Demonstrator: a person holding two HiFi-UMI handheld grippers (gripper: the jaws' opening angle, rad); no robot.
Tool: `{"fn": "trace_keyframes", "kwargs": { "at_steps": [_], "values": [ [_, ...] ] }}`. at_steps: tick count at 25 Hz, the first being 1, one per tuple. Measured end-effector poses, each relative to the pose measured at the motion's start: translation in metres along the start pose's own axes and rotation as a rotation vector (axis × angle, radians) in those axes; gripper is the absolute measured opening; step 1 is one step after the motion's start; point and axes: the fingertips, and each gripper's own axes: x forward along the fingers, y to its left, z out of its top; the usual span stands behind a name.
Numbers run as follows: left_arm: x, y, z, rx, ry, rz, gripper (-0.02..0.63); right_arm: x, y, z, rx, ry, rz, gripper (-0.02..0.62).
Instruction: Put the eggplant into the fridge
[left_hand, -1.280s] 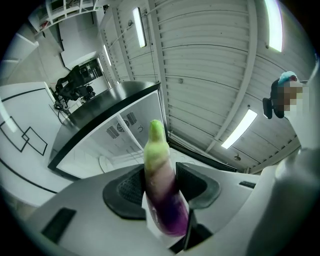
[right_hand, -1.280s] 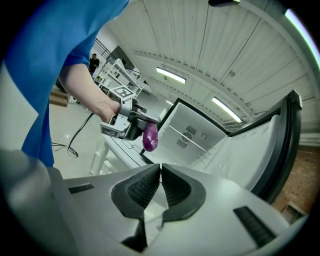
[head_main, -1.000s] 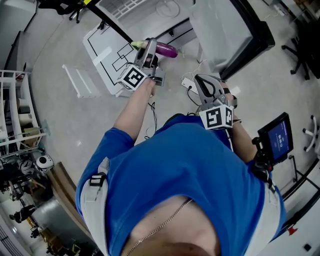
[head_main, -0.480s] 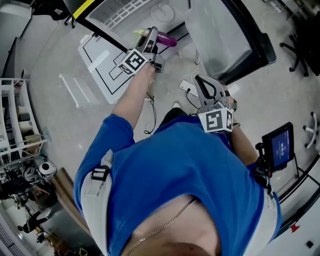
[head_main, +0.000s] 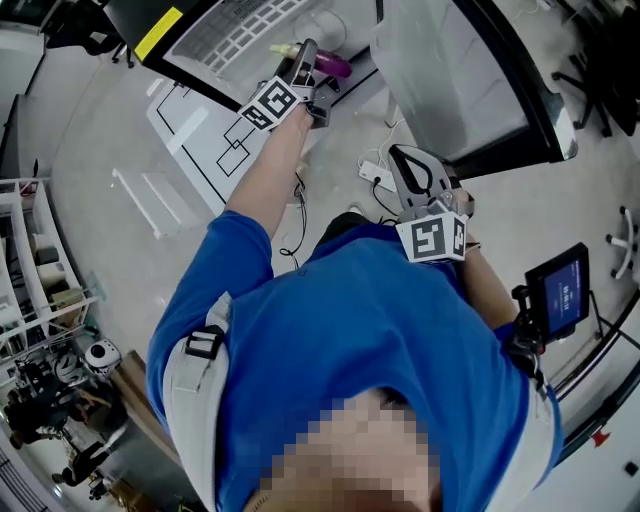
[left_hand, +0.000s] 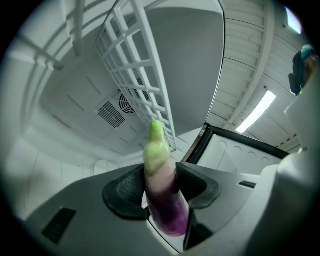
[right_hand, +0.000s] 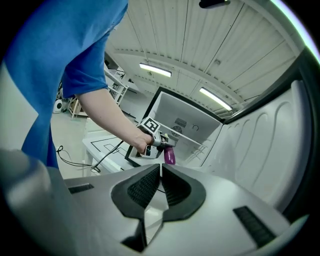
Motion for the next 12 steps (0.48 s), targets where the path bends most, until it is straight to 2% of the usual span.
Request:
{"fn": "trace_keyframes", "kwargs": {
  "at_steps": [12],
  "values": [
    [0.041,0.037,0.0,0.052,-0.004,0.088,0.19,0.011,0.006,-0.001,0.012,0.036,0.021,0.018]
  ]
}}
